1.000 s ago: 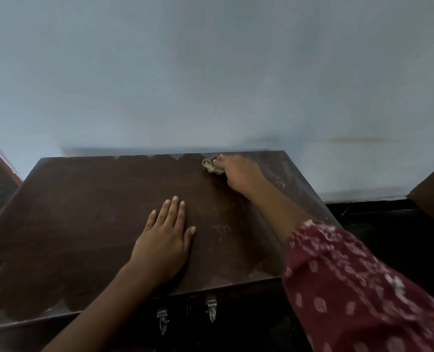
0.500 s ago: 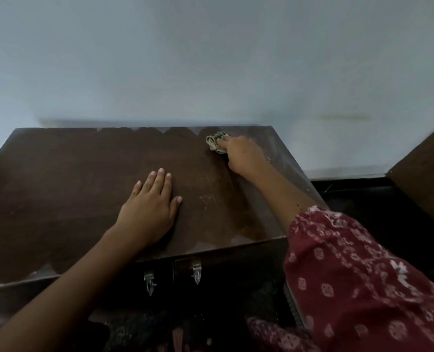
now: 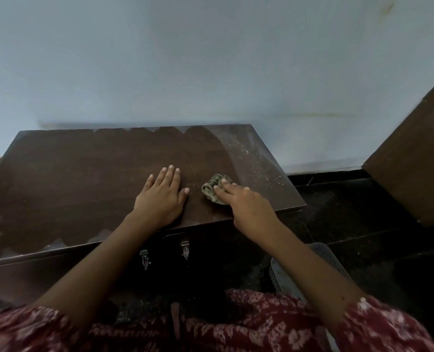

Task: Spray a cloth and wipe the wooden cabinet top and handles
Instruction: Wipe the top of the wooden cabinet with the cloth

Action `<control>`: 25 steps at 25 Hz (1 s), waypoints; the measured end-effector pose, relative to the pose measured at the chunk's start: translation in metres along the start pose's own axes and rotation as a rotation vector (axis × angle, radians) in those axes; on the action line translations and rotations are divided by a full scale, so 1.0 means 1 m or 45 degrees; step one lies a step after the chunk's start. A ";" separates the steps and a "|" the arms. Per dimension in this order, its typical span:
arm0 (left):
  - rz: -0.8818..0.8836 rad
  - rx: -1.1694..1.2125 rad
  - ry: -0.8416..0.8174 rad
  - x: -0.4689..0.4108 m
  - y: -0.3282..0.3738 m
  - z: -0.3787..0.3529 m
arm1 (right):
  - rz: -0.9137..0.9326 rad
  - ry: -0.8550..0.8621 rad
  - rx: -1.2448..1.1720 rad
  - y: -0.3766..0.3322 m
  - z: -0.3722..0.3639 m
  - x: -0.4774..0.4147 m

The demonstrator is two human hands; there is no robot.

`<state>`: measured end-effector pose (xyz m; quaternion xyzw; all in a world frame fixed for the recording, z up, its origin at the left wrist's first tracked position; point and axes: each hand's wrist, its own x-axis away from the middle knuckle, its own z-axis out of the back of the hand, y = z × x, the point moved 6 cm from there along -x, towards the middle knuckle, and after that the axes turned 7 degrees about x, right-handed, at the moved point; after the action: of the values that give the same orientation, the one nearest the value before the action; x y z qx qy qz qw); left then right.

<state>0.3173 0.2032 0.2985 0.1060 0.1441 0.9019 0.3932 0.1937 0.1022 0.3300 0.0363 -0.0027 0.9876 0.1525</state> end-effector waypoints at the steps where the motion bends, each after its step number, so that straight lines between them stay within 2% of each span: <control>1: -0.012 0.003 -0.001 0.001 0.004 -0.002 | 0.023 0.005 -0.015 0.000 -0.002 0.011; 6: -0.042 0.014 0.008 0.000 0.018 -0.009 | 0.050 0.026 -0.012 0.016 -0.003 0.045; 10: -0.034 -0.011 0.025 -0.007 0.020 -0.010 | 0.006 0.007 0.032 0.032 0.004 0.027; 20: -0.111 -0.007 0.114 -0.017 0.019 -0.010 | -0.111 -0.020 0.179 0.062 0.015 -0.122; 25: -0.106 0.007 0.069 -0.021 0.018 -0.012 | -0.136 0.021 0.204 0.072 0.022 -0.192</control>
<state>0.3153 0.1734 0.2915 0.0767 0.1615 0.8868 0.4261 0.3562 -0.0242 0.3387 0.0403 0.0795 0.9754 0.2015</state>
